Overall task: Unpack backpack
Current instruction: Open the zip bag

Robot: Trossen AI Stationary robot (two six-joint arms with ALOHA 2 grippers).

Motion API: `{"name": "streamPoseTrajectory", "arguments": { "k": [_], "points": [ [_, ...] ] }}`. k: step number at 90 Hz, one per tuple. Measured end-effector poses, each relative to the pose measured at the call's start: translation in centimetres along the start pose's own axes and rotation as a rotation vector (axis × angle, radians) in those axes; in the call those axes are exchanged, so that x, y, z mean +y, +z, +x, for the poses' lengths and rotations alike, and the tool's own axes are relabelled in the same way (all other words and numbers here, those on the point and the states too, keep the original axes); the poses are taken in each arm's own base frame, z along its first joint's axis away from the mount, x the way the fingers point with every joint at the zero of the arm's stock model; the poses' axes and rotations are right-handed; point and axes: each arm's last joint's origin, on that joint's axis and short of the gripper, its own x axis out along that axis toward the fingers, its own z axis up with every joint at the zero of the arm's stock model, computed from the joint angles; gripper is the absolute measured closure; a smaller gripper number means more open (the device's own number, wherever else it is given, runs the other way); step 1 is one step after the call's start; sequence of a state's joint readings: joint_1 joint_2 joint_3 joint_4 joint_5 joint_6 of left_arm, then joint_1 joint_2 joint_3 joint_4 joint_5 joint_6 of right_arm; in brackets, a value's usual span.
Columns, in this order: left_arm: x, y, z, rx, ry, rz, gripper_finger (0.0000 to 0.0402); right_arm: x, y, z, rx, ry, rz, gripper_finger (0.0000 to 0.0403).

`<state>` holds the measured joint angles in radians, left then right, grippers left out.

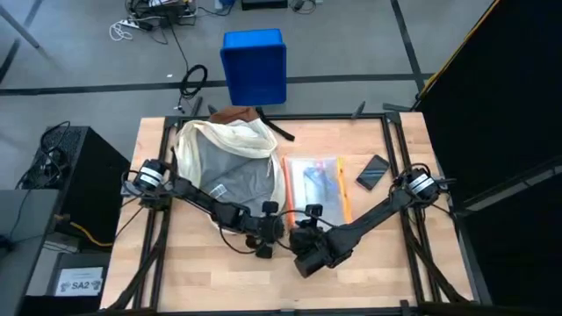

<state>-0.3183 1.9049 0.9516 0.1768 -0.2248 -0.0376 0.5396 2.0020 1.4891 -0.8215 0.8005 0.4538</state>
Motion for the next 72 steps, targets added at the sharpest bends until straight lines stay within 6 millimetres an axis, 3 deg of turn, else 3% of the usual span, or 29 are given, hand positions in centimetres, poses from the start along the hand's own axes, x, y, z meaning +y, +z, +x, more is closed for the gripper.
{"name": "streamPoseTrajectory", "arguments": {
  "k": [16,33,57,72],
  "points": [
    [0.3,0.4,0.0,-0.041,0.077,-0.034,0.0246,0.0,0.0,0.0,0.0,0.0,0.001,0.0403],
    [0.6,1.0,0.0,-0.104,0.107,-0.061,0.0209,-0.2,0.1,0.3,0.001,-0.003,0.008,0.0403],
    [0.6,1.1,0.0,-0.108,0.107,-0.061,0.0214,-0.3,0.2,0.4,0.002,-0.004,0.011,0.0403],
    [0.7,1.0,0.0,-0.108,0.117,-0.058,0.0245,-0.3,0.2,0.4,0.003,-0.005,0.011,0.0403]
  ]
}}
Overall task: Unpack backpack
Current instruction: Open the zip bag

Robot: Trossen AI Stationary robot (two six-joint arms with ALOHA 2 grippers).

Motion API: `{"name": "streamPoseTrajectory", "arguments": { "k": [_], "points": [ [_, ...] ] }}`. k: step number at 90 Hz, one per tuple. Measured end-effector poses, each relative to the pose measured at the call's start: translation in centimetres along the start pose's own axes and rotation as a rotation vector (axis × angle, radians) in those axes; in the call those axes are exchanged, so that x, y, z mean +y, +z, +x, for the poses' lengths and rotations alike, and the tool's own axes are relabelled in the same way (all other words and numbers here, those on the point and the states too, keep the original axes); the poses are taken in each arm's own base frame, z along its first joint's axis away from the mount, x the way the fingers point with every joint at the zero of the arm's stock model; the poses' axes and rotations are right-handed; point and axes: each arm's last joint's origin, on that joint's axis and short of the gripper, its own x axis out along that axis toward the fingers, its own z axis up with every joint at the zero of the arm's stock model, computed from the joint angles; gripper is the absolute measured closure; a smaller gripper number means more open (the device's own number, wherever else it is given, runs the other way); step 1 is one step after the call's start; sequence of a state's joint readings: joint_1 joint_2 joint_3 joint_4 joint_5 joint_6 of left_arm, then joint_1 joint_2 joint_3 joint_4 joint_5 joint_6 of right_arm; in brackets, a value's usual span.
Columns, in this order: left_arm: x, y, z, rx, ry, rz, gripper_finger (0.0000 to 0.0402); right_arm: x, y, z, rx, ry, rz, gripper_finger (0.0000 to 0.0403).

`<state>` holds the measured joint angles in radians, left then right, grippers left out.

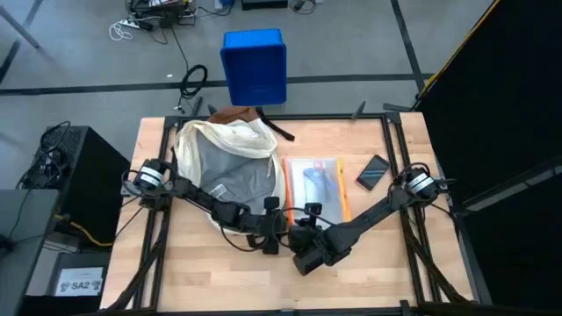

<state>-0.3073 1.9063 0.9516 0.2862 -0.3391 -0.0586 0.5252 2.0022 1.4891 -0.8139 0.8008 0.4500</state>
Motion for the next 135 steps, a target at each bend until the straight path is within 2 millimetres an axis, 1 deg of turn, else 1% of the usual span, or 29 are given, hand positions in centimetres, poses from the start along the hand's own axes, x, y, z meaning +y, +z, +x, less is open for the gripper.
{"name": "streamPoseTrajectory", "arguments": {
  "k": [9,21,29,33,51,60,69,77,90,99,117,125,135],
  "points": [
    [-0.1,-0.4,0.4,0.006,0.007,0.003,0.0286,-0.1,0.1,0.1,0.0,-0.001,0.004,0.0403],
    [-0.2,-1.3,1.6,0.012,0.009,-0.002,0.0351,-0.1,0.1,0.1,-0.003,-0.001,0.009,0.0403],
    [-0.2,-1.5,1.9,0.009,0.008,-0.005,0.0385,-0.1,0.1,0.2,-0.003,-0.002,0.009,0.0403],
    [-0.1,-1.5,1.9,0.012,0.006,-0.007,0.0394,-0.1,0.1,0.1,-0.003,-0.002,0.009,0.0403],
    [-0.1,-1.5,1.9,0.018,0.006,-0.003,0.04,0.0,0.0,0.1,0.012,0.013,0.0,0.0403],
    [-0.1,-1.6,1.9,0.021,0.006,-0.001,0.04,0.3,-0.4,-0.4,0.028,0.038,0.001,0.0403],
    [-0.2,-1.4,1.4,0.055,-0.003,0.014,0.0401,0.7,-0.8,-1.5,0.04,0.071,0.006,0.0403],
    [-0.3,-0.8,0.4,0.114,-0.006,0.044,0.0401,1.0,-1.3,-2.5,0.053,0.087,0.024,0.0403],
    [-0.5,1.1,-1.6,0.147,0.042,0.087,0.0401,1.5,-2.3,-4.1,0.087,0.117,0.015,0.0403],
    [-0.6,2.2,-2.5,0.166,0.073,0.131,0.0401,2.3,-2.9,-5.1,0.099,0.166,0.004,0.0403],
    [-0.4,3.5,-3.2,0.212,0.091,0.154,0.0401,3.8,-4.0,-6.9,0.11,0.242,-0.001,0.0403],
    [-0.1,3.1,-3.3,0.262,0.108,0.172,0.0401,4.3,-4.7,-7.9,0.128,0.272,0.007,0.0403],
    [0.0,3.2,-3.2,0.253,0.113,0.165,0.0401,4.6,-5.4,-8.9,0.134,0.269,0.027,0.0403]
  ]
}}
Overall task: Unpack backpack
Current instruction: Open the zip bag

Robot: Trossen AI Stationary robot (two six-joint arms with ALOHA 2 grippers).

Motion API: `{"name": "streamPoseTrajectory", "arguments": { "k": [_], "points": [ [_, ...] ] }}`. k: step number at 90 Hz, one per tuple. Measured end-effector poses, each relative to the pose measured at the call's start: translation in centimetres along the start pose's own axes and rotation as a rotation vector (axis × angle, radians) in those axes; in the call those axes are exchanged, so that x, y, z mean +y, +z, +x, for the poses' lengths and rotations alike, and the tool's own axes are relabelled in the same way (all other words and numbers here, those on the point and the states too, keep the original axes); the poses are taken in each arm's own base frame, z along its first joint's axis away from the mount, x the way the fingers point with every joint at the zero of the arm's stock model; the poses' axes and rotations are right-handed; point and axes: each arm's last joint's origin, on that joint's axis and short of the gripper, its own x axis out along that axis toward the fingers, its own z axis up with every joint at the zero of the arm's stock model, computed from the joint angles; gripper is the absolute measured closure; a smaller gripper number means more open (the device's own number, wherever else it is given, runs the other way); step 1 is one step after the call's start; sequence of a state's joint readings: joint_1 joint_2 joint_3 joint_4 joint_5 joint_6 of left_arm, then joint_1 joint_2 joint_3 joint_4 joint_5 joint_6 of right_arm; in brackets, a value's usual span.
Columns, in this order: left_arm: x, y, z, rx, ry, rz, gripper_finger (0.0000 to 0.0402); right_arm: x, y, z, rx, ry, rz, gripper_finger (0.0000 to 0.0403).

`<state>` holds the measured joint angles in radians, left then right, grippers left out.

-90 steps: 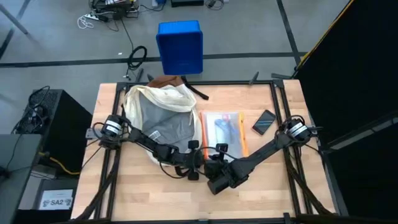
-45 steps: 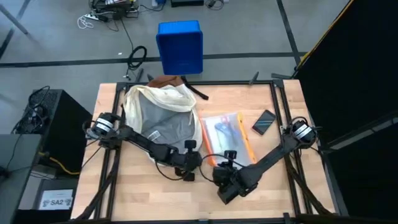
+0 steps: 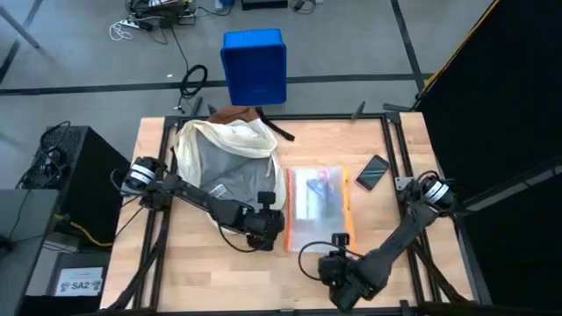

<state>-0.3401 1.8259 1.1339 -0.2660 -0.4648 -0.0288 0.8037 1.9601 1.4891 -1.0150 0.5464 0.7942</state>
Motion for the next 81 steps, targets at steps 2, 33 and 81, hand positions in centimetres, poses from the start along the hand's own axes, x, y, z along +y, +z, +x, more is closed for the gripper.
{"name": "streamPoseTrajectory", "arguments": {
  "k": [2,33,81],
  "points": [
    [0.0,0.1,0.0,-0.005,0.0,-0.003,0.0401,0.0,-0.1,-0.1,-0.001,-0.011,0.001,0.0403],
    [0.0,1.5,-0.4,-0.081,-0.023,0.013,0.0401,-0.3,1.9,0.4,-0.203,-0.077,0.049,0.0375],
    [0.6,5.5,-3.1,-0.123,-0.012,0.088,0.0401,2.0,4.3,5.9,-0.392,-0.194,-0.07,0.0187]
  ]
}}
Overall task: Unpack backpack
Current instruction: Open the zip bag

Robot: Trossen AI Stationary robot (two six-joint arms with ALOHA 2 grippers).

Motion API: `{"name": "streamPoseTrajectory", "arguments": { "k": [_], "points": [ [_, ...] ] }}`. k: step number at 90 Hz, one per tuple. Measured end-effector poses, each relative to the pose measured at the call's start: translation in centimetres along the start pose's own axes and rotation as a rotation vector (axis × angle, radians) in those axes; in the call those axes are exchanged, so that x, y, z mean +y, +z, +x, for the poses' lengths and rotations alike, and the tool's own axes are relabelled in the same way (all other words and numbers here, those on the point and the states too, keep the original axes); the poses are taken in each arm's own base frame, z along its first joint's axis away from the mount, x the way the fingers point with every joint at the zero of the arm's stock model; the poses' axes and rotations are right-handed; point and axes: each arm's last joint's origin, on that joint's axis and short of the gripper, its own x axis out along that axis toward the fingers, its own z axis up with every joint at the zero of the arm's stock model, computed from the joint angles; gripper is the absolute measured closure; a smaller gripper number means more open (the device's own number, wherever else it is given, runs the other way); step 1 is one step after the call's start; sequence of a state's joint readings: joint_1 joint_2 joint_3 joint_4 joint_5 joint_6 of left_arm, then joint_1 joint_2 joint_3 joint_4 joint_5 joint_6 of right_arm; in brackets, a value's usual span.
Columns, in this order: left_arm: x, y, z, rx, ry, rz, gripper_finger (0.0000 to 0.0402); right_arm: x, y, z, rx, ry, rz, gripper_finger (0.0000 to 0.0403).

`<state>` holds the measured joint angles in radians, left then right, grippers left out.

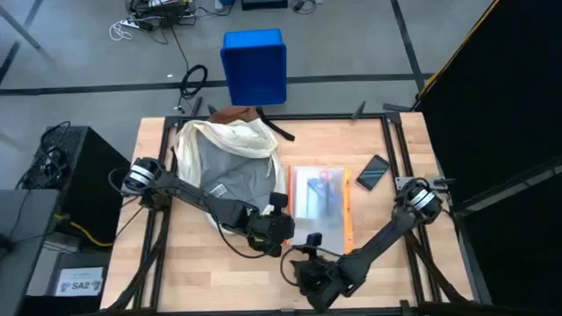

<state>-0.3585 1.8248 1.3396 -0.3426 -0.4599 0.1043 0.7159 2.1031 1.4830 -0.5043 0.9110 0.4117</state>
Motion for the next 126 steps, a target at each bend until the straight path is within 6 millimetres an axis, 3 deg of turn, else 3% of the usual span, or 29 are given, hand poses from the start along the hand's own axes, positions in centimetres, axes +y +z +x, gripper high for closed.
{"name": "streamPoseTrajectory", "arguments": {
  "k": [12,22,32,59,78,92,126],
  "points": [
    [0.0,-0.1,0.0,0.009,-0.001,0.002,0.0401,0.5,-0.6,2.4,0.004,-0.055,-0.043,0.0165],
    [0.0,-0.1,0.0,0.009,0.0,-0.003,0.0401,0.0,-0.8,3.9,0.018,-0.102,-0.032,0.0174],
    [0.0,-0.2,0.0,0.015,-0.001,-0.001,0.0401,-0.4,-0.8,4.7,0.03,-0.117,-0.013,0.0215],
    [0.0,-0.4,0.0,0.036,-0.003,-0.009,0.0401,0.0,-1.0,4.3,0.04,-0.08,-0.02,0.0385],
    [0.0,-0.5,0.0,0.045,-0.004,-0.008,0.0401,0.3,-1.1,3.9,0.03,-0.077,-0.028,0.0399],
    [0.0,-0.9,0.0,0.083,0.012,0.009,0.0401,0.4,-0.6,2.1,-0.021,-0.123,-0.045,0.0402],
    [0.0,-1.8,-0.2,0.178,0.061,0.006,0.0401,-2.8,1.8,-6.1,-0.183,-0.221,-0.005,0.0403]
  ]
}}
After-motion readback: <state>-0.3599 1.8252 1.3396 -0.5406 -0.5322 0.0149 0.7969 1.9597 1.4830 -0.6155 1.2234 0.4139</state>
